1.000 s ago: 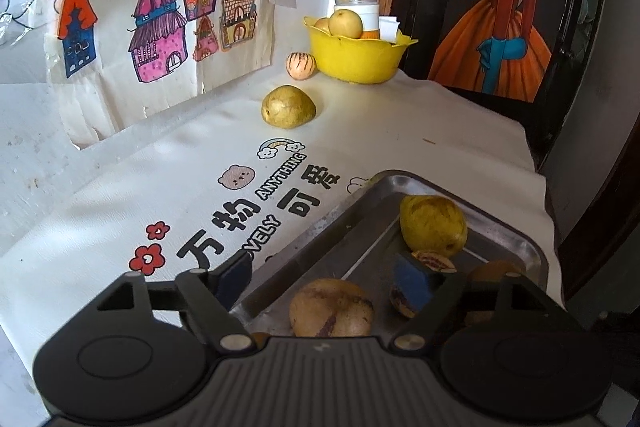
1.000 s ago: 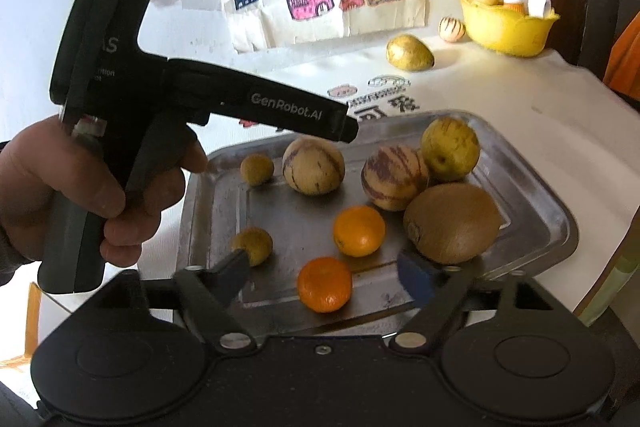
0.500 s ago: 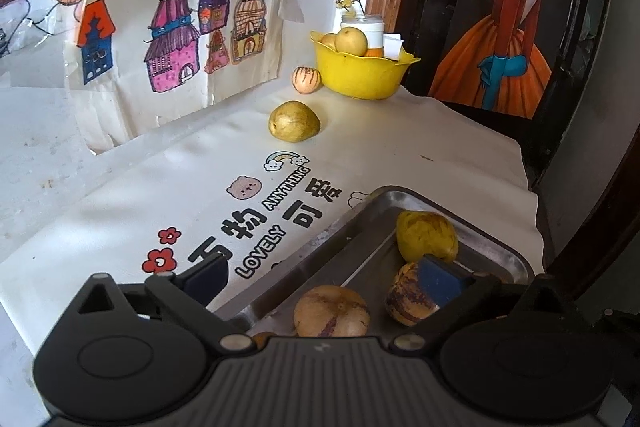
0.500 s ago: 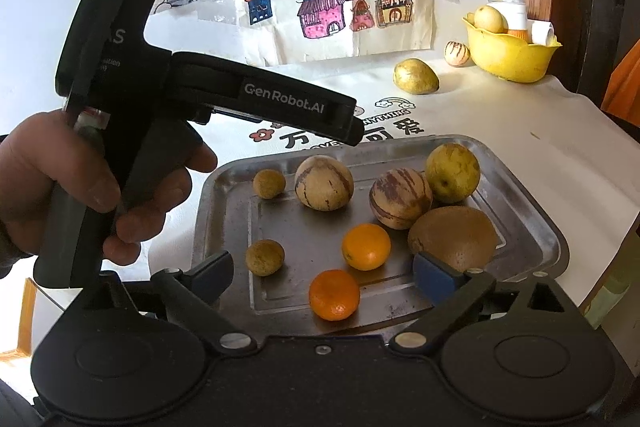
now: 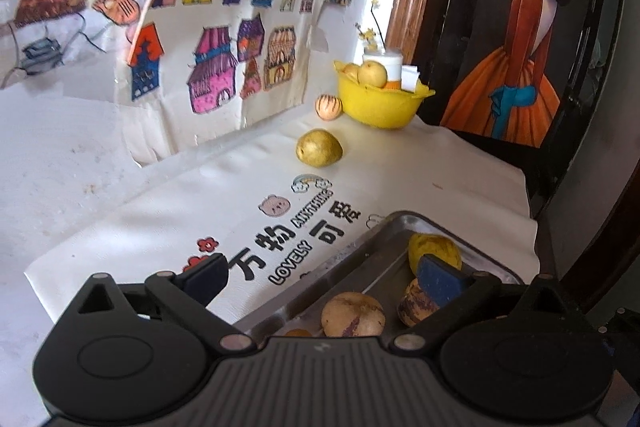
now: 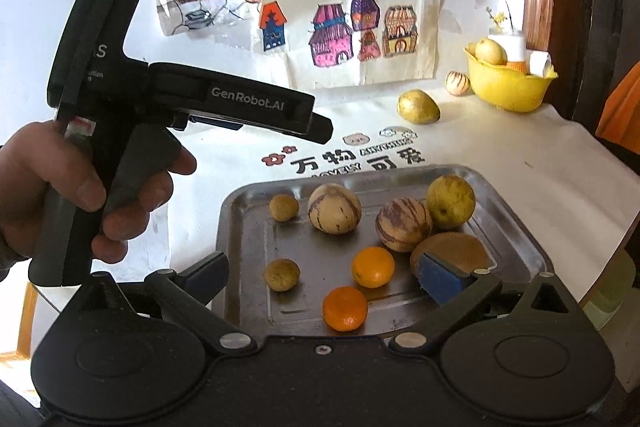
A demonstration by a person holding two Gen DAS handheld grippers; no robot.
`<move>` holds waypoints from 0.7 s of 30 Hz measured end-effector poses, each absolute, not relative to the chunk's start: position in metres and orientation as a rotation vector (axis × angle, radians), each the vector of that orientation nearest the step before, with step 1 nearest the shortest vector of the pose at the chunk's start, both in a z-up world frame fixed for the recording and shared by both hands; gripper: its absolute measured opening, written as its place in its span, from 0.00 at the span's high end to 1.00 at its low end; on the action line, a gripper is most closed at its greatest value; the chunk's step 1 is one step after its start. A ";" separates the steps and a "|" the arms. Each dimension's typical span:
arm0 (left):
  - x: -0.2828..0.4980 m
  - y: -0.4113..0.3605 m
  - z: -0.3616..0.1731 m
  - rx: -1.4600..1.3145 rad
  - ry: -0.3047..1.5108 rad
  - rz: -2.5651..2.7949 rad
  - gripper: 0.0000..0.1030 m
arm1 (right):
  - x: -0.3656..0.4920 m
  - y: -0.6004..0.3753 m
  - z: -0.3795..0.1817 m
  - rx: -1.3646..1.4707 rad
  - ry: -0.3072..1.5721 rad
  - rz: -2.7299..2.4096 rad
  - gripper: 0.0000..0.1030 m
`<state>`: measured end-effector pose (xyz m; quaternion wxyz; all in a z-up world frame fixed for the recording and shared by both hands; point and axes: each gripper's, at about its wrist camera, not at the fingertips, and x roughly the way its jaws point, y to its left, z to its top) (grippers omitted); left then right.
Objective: Organize fruits
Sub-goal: 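Move both open tools back toward the fruits on the cloth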
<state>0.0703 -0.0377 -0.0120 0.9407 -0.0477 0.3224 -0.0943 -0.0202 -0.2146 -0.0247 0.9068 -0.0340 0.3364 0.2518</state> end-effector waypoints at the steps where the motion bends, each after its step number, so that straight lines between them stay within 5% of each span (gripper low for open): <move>1: 0.068 -0.037 -0.009 -0.098 0.650 -0.191 0.01 | -0.022 -0.215 -0.023 -0.072 0.689 0.520 0.02; 21: 0.105 -0.048 0.013 -0.067 0.599 -0.202 0.01 | 0.025 -0.243 0.017 -0.078 0.617 0.499 0.01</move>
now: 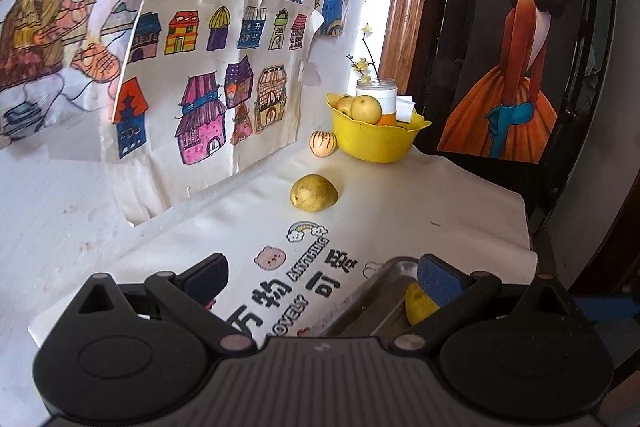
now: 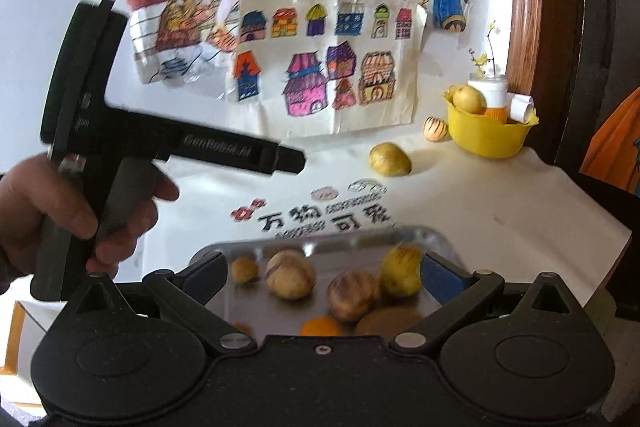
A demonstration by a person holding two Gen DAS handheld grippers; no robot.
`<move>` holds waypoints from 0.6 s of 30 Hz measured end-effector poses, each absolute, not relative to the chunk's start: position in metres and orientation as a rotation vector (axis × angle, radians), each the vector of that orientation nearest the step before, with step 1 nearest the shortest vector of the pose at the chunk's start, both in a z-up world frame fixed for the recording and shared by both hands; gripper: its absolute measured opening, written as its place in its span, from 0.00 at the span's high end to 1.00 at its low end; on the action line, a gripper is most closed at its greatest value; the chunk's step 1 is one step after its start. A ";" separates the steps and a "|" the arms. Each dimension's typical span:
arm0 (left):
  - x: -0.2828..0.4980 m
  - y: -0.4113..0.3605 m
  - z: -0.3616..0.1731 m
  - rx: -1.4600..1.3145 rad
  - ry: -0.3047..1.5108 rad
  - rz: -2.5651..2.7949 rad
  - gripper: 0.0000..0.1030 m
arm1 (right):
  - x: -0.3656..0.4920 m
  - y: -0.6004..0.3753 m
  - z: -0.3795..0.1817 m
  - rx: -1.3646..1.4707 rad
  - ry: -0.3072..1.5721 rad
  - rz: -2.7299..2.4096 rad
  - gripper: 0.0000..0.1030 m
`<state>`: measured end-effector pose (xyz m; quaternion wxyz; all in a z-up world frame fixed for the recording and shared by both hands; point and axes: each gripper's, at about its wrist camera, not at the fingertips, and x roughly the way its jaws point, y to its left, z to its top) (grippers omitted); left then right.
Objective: Organize fruits
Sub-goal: 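Move both open tools back toward the fruits on the cloth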
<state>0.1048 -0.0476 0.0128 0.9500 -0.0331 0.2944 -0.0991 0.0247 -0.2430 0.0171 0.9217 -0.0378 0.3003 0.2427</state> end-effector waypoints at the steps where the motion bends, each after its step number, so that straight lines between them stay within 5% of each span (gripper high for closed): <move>1: 0.109 -0.048 0.013 -0.068 0.599 -0.199 0.01 | 0.031 -0.245 0.019 -0.079 0.614 0.494 0.01; 18: 0.197 -0.066 0.017 -0.049 0.595 -0.193 0.00 | 0.146 -0.274 0.055 -0.075 0.575 0.508 0.01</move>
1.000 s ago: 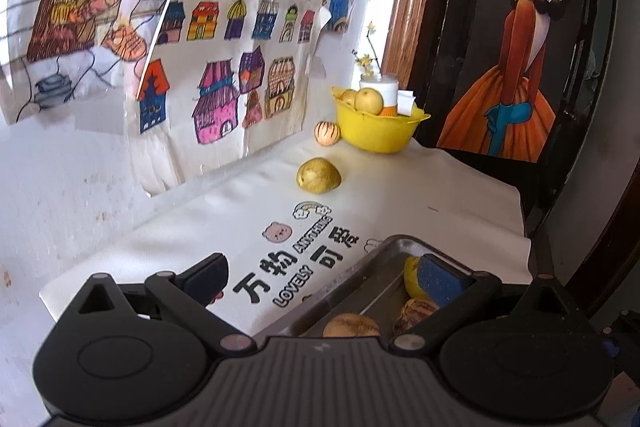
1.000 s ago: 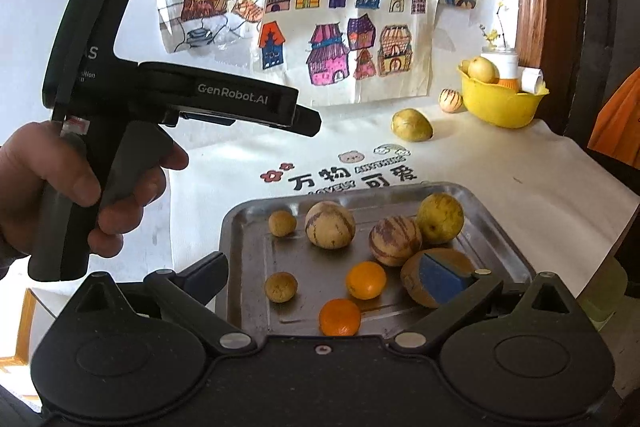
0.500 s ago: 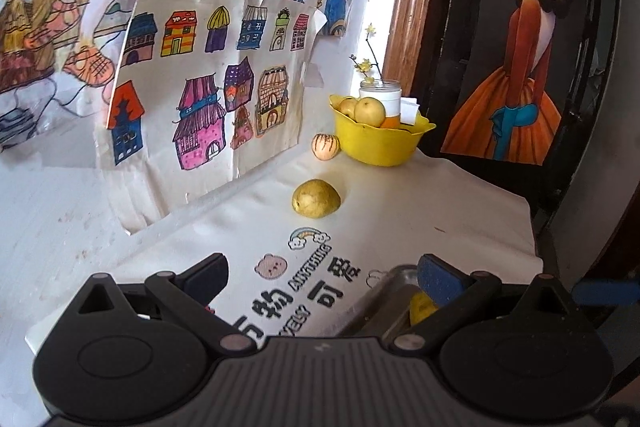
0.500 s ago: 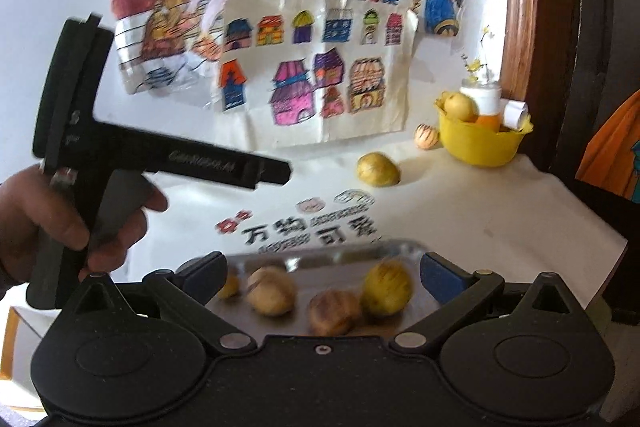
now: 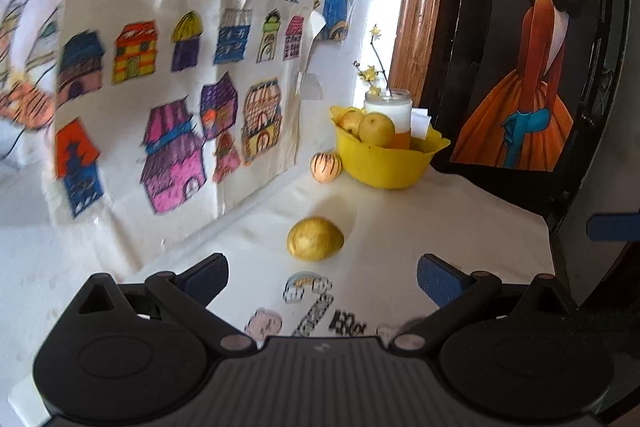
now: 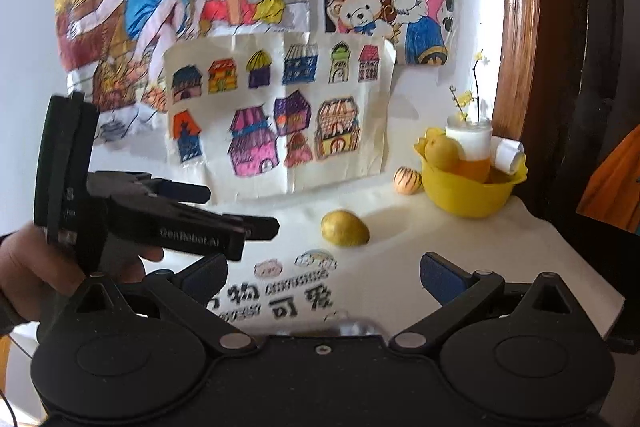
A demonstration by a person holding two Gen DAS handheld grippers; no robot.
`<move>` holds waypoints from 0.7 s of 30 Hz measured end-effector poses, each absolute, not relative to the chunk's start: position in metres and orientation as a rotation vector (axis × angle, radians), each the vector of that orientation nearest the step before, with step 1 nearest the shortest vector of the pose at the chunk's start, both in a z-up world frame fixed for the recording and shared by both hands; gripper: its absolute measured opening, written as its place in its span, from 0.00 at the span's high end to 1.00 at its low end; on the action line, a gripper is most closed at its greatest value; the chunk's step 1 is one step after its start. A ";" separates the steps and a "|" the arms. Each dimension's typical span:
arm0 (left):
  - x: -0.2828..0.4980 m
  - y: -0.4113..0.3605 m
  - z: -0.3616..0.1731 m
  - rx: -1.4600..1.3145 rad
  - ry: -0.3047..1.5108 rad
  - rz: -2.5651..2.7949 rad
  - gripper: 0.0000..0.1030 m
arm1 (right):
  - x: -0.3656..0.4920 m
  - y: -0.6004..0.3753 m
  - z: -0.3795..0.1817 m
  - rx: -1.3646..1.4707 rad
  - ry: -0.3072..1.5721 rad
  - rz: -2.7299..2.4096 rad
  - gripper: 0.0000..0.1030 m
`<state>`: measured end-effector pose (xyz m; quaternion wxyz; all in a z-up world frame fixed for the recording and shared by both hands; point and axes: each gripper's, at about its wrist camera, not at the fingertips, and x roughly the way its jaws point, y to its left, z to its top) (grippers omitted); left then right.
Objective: Organize fruits
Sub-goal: 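Move both open tools back toward the fruits on the cloth, then grasp the yellow pear on the cloth with the left tool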
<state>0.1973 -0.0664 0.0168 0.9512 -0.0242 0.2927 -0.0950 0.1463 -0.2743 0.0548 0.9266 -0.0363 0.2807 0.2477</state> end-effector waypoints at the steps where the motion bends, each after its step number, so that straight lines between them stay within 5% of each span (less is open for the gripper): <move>1: 0.203 -0.068 0.018 -0.045 0.592 -0.194 0.00 | 0.153 -0.275 0.057 -0.083 0.571 0.509 0.01; 21: 0.341 -0.091 -0.070 -0.010 0.665 -0.262 0.02 | 0.287 -0.288 0.017 -0.099 0.656 0.513 0.01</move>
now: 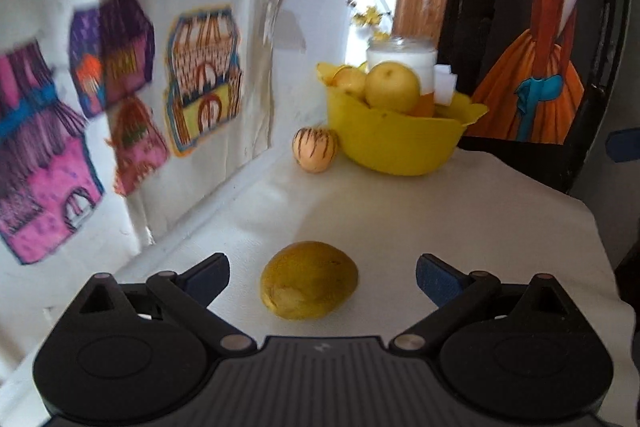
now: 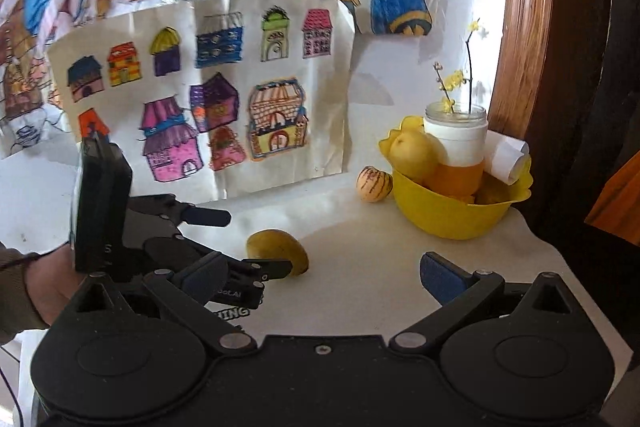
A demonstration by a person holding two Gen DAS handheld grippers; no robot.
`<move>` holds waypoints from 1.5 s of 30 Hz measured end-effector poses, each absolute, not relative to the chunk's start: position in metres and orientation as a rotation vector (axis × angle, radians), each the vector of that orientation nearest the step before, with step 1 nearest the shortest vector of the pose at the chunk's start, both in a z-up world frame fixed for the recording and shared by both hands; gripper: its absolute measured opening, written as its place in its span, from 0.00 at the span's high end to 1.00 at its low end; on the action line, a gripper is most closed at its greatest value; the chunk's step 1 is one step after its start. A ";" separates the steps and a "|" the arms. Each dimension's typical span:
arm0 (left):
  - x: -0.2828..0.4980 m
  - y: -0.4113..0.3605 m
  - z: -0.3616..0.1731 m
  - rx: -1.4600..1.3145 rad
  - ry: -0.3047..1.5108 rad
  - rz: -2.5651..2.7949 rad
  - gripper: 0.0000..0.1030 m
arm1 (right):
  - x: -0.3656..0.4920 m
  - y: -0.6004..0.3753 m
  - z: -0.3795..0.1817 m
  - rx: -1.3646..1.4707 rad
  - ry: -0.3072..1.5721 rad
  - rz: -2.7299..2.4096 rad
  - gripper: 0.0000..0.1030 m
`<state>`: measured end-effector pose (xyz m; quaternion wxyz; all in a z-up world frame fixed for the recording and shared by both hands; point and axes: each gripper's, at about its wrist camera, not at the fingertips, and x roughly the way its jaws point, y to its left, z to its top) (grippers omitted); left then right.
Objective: Organize fruits
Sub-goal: 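Grasp the yellow pear on the cloth with the left tool, then grasp the small striped melon beside the yellow bowl with the right tool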
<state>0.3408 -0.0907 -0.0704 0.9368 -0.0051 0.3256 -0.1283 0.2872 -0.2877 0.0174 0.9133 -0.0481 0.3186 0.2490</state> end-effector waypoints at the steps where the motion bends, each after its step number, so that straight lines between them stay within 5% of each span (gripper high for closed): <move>1: 0.346 -0.091 -0.076 -0.003 0.670 -0.266 0.02 | 0.291 -0.289 0.015 -0.089 0.660 0.512 0.01; 10: 0.376 -0.100 -0.116 0.055 0.732 -0.227 0.19 | 0.327 -0.287 -0.015 -0.051 0.710 0.516 0.01; 15: 0.378 -0.100 -0.121 0.038 0.725 -0.251 0.37 | 0.353 -0.276 -0.027 -0.049 0.730 0.521 0.01; 30: 0.353 -0.079 -0.117 0.060 0.722 -0.262 0.38 | 0.450 -0.239 -0.066 0.017 0.777 0.444 0.06; 45: 0.325 -0.034 -0.106 0.018 0.688 -0.259 0.38 | 0.510 -0.220 -0.114 0.383 0.766 0.133 0.13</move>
